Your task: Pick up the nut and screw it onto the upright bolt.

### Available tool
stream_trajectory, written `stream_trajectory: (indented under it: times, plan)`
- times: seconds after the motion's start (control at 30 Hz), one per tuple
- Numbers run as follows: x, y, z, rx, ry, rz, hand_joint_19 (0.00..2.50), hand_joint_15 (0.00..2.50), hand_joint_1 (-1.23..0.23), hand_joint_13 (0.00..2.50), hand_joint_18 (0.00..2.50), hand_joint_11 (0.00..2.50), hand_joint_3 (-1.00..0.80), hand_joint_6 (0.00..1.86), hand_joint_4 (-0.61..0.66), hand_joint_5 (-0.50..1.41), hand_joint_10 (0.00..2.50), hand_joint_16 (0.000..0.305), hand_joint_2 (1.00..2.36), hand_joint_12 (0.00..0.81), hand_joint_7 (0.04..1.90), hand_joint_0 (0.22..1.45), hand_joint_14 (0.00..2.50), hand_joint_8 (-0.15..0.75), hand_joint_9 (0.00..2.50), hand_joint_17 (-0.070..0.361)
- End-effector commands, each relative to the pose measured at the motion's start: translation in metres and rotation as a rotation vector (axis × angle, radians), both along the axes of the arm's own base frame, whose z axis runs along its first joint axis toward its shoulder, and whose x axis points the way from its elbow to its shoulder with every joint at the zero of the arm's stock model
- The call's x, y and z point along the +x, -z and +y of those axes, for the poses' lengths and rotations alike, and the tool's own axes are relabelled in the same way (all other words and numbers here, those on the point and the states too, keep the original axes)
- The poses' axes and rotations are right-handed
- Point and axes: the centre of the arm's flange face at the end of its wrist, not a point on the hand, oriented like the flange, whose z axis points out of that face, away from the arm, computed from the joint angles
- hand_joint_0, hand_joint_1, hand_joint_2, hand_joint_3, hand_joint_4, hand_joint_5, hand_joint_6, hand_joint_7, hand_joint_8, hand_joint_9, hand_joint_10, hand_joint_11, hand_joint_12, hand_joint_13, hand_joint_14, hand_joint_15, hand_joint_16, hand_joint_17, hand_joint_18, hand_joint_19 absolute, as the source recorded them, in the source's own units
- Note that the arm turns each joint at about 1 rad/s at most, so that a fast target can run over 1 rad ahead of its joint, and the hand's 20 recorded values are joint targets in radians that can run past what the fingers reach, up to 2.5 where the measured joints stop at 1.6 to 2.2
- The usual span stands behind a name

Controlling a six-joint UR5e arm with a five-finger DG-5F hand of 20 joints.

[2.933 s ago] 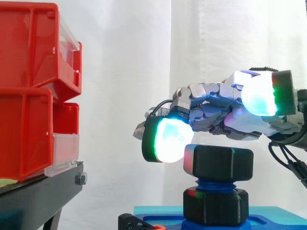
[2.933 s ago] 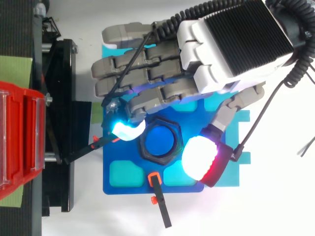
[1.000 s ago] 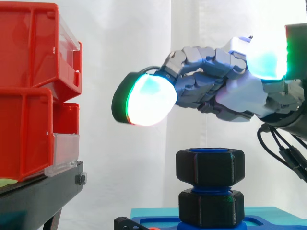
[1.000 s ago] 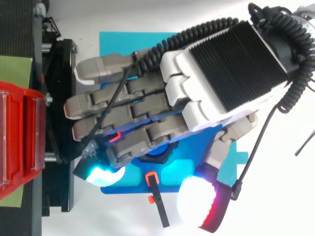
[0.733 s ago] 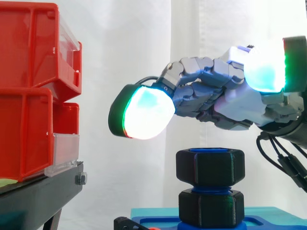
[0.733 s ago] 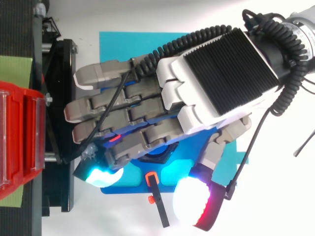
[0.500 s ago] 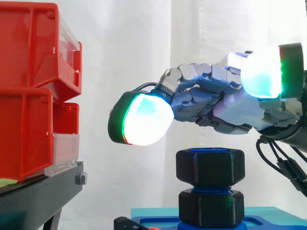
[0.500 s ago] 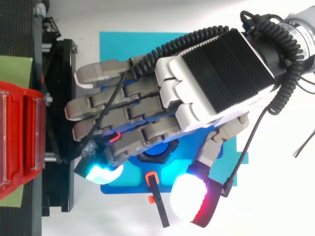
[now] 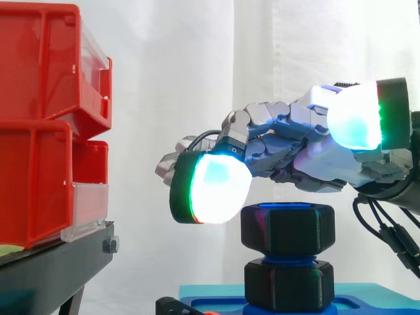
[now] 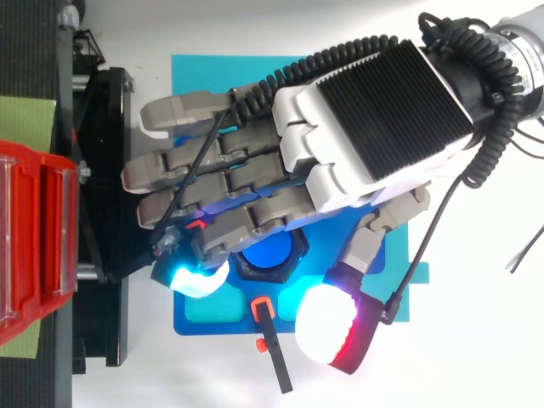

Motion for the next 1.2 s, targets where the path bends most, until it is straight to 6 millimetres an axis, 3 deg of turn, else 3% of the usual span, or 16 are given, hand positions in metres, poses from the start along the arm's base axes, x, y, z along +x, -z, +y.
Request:
stream_trajectory:
  times: [0.0,0.17,0.8,1.17]
  plan:
    - [0.0,0.0,-0.003,0.0,0.003,0.0,0.0,0.0,-0.19,0.24,0.0,0.0,-0.5,0.5,0.31,-0.11,0.0,0.034,1.0,0.294,0.91,0.48,0.0,0.246,0.47,0.076]
    - [0.0,-0.001,-0.007,-0.001,0.007,-0.009,0.0,0.0,-0.19,0.29,0.0,0.0,-0.5,0.5,0.33,-0.09,0.0,0.032,1.0,0.289,1.0,0.49,0.0,0.255,0.51,0.071]
    - [-0.005,-0.001,-0.029,-0.012,0.017,-0.014,0.0,0.0,-0.2,0.35,0.0,0.0,-0.5,0.5,0.32,-0.07,0.0,0.027,1.0,0.266,1.02,0.5,0.0,0.262,0.58,0.06]
    - [-0.012,0.009,-0.041,-0.018,0.022,-0.005,0.0,0.0,-0.23,0.42,0.08,0.0,-0.5,0.5,0.31,-0.04,0.0,0.021,1.0,0.237,1.07,0.52,0.0,0.269,0.67,0.047]
